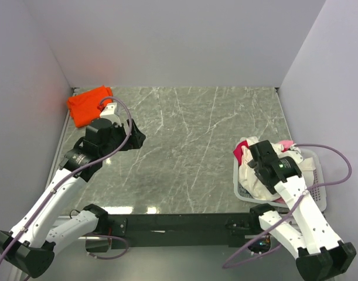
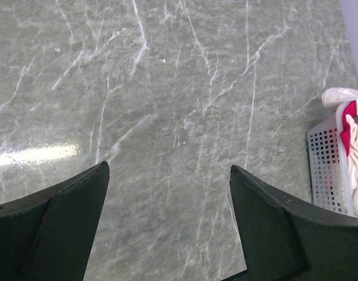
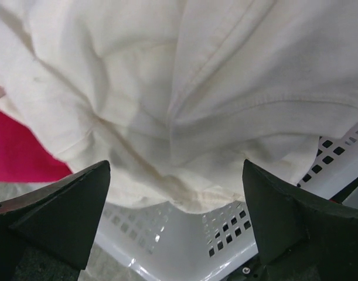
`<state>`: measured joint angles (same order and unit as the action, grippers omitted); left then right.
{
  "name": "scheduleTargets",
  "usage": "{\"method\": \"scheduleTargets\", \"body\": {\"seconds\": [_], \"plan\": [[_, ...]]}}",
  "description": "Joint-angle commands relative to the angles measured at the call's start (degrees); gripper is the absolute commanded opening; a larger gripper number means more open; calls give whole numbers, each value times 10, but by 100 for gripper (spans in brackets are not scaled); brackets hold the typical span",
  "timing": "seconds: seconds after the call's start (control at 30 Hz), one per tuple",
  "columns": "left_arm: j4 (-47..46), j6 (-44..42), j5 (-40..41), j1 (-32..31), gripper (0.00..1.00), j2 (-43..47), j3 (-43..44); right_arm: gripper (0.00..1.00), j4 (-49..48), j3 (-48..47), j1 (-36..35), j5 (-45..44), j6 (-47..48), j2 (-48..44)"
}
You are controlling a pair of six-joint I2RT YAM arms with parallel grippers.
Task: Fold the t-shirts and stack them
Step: Grab the tshirt from the pile
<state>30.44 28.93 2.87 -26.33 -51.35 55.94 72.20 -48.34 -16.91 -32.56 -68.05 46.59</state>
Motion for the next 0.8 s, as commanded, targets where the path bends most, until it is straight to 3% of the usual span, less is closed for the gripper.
{"method": "scheduleTargets", "body": {"seconds": [0.0, 0.1, 0.23, 0.27, 0.33, 0.4, 0.43, 0.67, 0.77], "plan": [[7, -9, 6, 0, 89, -2, 4, 100, -27, 15, 26, -38, 2, 23], [7, 14, 20, 0, 89, 7, 2, 96, -46, 24, 39, -41, 14, 25], [-10, 29, 22, 0, 88, 34, -14, 73, -69, 33, 57, -29, 26, 17], [-10, 32, 27, 0, 88, 43, -16, 55, -67, 29, 59, -29, 24, 15], [-5, 30, 33, 1, 88, 49, -18, 34, -63, 11, 61, -31, 23, 8], [1, 22, 46, 0, 88, 54, -18, 21, -51, -11, 60, -42, 27, 1], [5, 18, 52, 0, 88, 55, -18, 0, -44, -37, 60, -47, 31, -1], [18, 10, 71, 0, 89, 56, -18, 0, -44, -151, 61, -38, 83, -21], [11, 19, 65, 1, 89, 59, -22, 0, -93, -194, 61, -19, 113, -26]]}}
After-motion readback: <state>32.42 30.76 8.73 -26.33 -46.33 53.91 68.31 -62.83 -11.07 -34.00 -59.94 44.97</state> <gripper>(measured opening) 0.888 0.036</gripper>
